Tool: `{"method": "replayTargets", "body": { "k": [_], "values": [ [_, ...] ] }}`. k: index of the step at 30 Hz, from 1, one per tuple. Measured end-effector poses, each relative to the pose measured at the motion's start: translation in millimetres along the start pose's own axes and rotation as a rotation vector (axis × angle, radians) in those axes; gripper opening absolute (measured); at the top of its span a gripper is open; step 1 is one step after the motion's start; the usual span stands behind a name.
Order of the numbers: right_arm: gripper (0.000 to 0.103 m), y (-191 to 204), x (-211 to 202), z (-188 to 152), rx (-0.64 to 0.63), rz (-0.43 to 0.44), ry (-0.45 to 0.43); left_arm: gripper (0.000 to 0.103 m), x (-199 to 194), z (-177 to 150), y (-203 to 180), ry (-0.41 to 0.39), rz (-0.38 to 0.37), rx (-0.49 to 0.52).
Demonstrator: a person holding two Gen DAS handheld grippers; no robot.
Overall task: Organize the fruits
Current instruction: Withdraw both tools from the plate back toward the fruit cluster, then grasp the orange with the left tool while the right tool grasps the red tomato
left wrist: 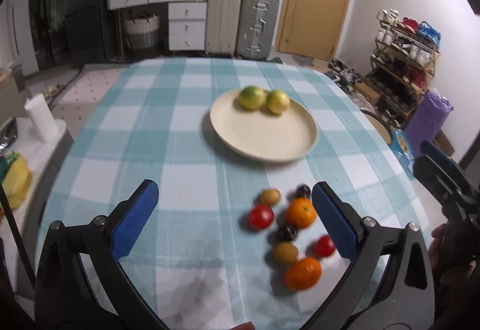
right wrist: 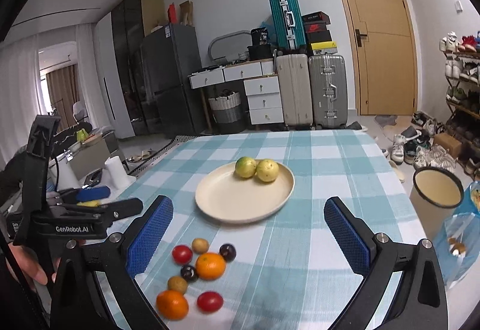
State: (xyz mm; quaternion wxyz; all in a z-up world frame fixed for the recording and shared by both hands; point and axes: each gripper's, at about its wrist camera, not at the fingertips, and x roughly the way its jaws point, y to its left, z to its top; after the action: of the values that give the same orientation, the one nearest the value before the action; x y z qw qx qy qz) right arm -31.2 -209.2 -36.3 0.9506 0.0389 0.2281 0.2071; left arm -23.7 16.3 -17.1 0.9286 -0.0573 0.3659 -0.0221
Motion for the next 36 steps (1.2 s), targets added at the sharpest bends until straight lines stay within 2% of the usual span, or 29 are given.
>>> {"method": "replayTargets", "body": {
  "k": [7,20,23,28,31,33,36],
  "values": [
    [0.103,5,-15,-16,-0.013,-0.028,0.028,0.102,7,-22,-5,0.080,-0.061,-0.012],
    [0.103,10,-34,-39,-0.012,-0.051,0.062,0.102,40,-64,-23,0.248,-0.095,0.007],
    [0.103,10,-37,-44,-0.011,-0.053,0.067,0.101,50,-72,-28,0.275,-0.064,0.033],
    [0.103,9,-40,-53,-0.018,-0.058,0.085,0.100,58,-77,-32,0.293,-0.107,0.015],
    [0.103,7,-39,-56,-0.014,-0.059,0.093,0.092,61,-78,-34,0.305,-0.157,0.005],
    [0.103,6,-38,-57,-0.011,-0.058,0.098,0.082,62,-78,-35,0.316,-0.184,-0.006],
    [0.103,3,-38,-59,-0.004,-0.058,0.098,0.075,63,-79,-34,0.331,-0.235,-0.026]
  ]
}}
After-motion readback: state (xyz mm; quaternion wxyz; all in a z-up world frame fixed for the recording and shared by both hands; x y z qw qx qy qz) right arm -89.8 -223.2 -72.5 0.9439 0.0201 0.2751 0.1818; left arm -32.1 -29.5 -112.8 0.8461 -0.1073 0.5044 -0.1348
